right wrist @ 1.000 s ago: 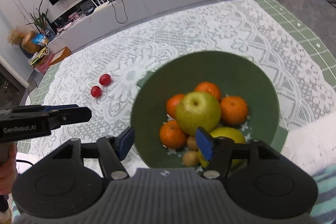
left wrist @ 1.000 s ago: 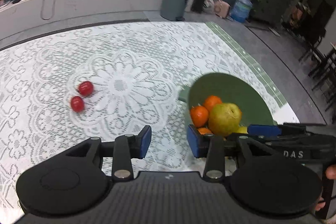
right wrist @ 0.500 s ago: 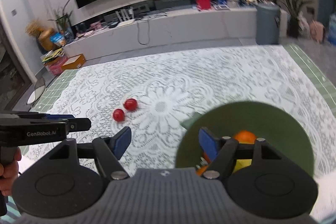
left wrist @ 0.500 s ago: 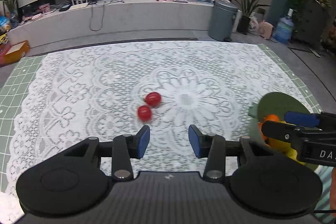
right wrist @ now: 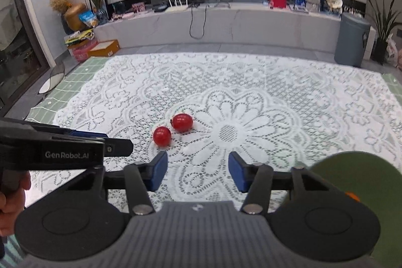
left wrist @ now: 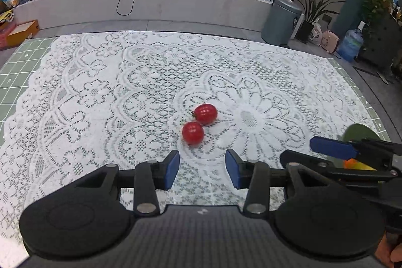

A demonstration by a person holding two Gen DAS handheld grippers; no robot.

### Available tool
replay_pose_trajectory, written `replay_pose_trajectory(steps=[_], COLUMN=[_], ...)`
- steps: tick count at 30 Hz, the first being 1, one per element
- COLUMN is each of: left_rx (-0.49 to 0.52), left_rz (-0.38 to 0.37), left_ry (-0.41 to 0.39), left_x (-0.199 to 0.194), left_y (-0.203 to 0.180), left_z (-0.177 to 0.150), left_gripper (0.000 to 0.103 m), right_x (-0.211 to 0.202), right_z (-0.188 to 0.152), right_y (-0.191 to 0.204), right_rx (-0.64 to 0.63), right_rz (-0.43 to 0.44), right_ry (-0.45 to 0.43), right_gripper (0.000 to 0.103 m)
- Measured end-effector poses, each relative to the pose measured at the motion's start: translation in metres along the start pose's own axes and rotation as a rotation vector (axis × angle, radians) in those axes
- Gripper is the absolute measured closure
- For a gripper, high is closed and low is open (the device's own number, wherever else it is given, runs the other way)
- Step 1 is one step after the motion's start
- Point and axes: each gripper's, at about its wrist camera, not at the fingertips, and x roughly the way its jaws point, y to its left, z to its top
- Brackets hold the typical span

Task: Organize fruits
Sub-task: 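Move both tools toward the two red plums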

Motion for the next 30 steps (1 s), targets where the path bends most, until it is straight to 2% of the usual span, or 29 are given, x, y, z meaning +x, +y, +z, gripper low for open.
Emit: replay_pose_trajectory(steps=[9,17,28,30], left_rx=[-0.055,-0.102,-0.126,-0.126], left_rz=[-0.021,-0.018,-0.049,-0.065], left_ry=[0.046,0.103,0.116,0.117], left_x=[0.042,0.077,0.094,0.097], left_y=[0.016,0.026,0.031,0.030], left_z=[0.013,0.018,0.028,0.027], left_gripper=[0.055,0.055,0.056,0.063], right_x=[0.047,0.076,0.098,0.100], right_z=[0.011,0.015,0.020,0.020], right_y=[-0.001,-0.005,-0.015,-0.016], right_rx=[0.045,0.061,0.084,0.092], right_rz=[-0.043,-0.062,-0.079,-0.082], right_ry=[0.039,0.070,0.082,0.089], right_gripper=[0.053,0.058,0.061,0.061])
